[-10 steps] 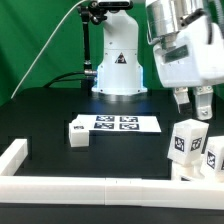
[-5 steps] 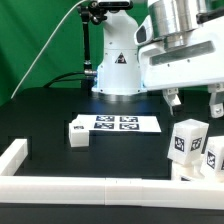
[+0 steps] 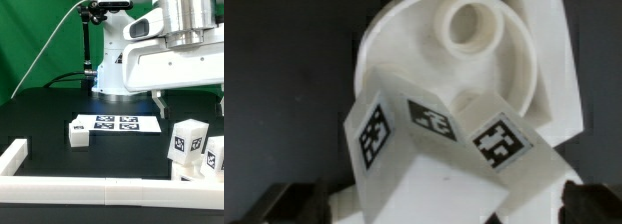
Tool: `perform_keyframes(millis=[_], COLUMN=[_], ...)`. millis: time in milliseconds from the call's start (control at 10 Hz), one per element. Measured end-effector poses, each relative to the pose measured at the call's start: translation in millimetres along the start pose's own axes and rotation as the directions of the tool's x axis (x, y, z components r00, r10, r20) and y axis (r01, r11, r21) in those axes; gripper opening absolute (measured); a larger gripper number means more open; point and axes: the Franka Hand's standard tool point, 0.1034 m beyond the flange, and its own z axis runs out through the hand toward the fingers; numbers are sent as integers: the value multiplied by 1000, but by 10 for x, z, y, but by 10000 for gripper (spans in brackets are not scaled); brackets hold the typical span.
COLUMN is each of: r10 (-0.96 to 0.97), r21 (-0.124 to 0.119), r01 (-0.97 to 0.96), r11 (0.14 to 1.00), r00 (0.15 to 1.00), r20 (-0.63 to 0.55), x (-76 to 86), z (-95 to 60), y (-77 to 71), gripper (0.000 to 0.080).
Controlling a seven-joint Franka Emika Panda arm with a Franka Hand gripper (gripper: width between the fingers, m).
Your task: Assemble stool
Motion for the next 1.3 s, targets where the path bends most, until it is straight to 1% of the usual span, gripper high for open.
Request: perform_keyframes(millis=[300,400,500,700,800,1000,1100,1200,1300], r10=[-182,-291,-391,-546,-616,-694,-758,-772,-751], r21=[-14,-21,-23,-31,-31,-32,-39,-39,-41], r01=[182,291,391,547,616,695,759,774,753], r11=[983,957,920,837,787,718,650,632,657], r00=[983,957,921,837,787,719,651,633,658], r20=[0,3,8,21,25,36,43,50,51], x=[17,26,28,11,25,28,30,20,8], z=[-4,-3,11,32,35,82,118,138,152], y=[28,50,74,70,104,166,184,191,188], gripper=[649,649,649,649,649,649,649,649,649])
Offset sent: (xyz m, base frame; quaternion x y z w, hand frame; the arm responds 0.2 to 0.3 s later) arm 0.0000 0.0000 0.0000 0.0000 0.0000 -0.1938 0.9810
